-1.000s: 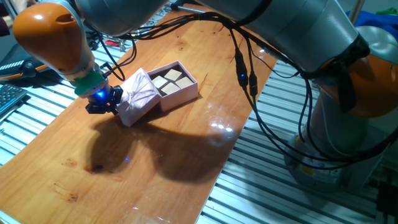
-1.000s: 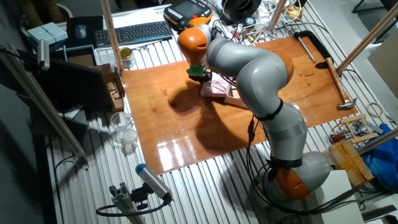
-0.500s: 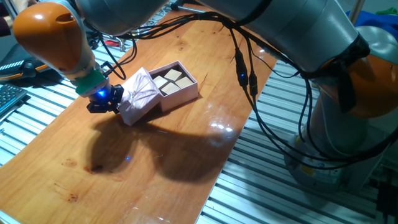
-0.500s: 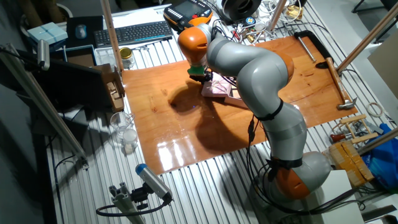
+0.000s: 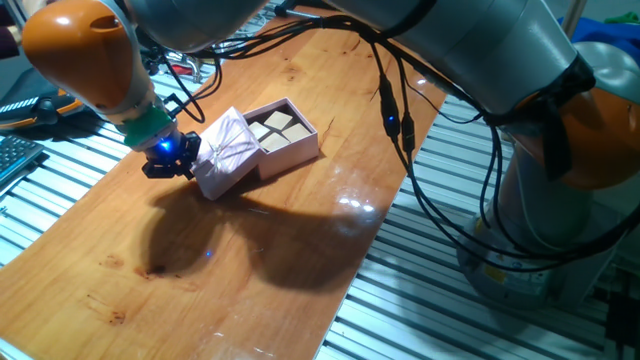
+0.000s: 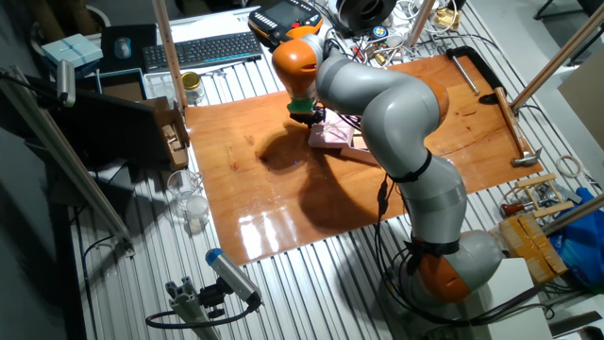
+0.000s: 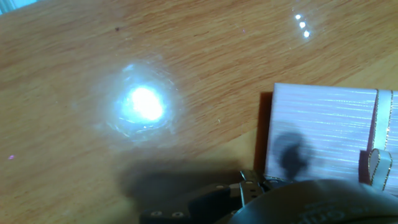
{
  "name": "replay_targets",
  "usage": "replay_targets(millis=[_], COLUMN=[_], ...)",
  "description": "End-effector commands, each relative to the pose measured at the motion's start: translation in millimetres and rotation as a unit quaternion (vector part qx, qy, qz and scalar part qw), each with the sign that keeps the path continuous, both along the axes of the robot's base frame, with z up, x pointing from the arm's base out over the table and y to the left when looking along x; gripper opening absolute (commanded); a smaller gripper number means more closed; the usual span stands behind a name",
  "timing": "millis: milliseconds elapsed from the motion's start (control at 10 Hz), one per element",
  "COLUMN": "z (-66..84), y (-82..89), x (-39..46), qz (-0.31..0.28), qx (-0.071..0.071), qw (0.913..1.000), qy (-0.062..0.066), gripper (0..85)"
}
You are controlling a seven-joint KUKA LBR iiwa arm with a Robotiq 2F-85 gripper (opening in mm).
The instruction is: Slide the outer casing onto the gift box
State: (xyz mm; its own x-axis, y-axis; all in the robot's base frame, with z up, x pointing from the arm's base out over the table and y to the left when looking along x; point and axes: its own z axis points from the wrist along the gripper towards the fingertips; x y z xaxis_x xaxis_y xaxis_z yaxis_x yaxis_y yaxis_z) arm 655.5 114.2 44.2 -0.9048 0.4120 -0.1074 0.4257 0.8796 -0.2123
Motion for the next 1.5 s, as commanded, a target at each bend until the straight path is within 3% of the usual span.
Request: replay_targets(millis=[0,1400], z=[-0.6,-1.1], y=[-0.5,-16.1], x=[-0.4,-11.7], qz=[0.001,0.012], qx=[0.0,0.001], qw=[1.0,0.9999], qy=[0.0,0.003], gripper=[0.0,0.0])
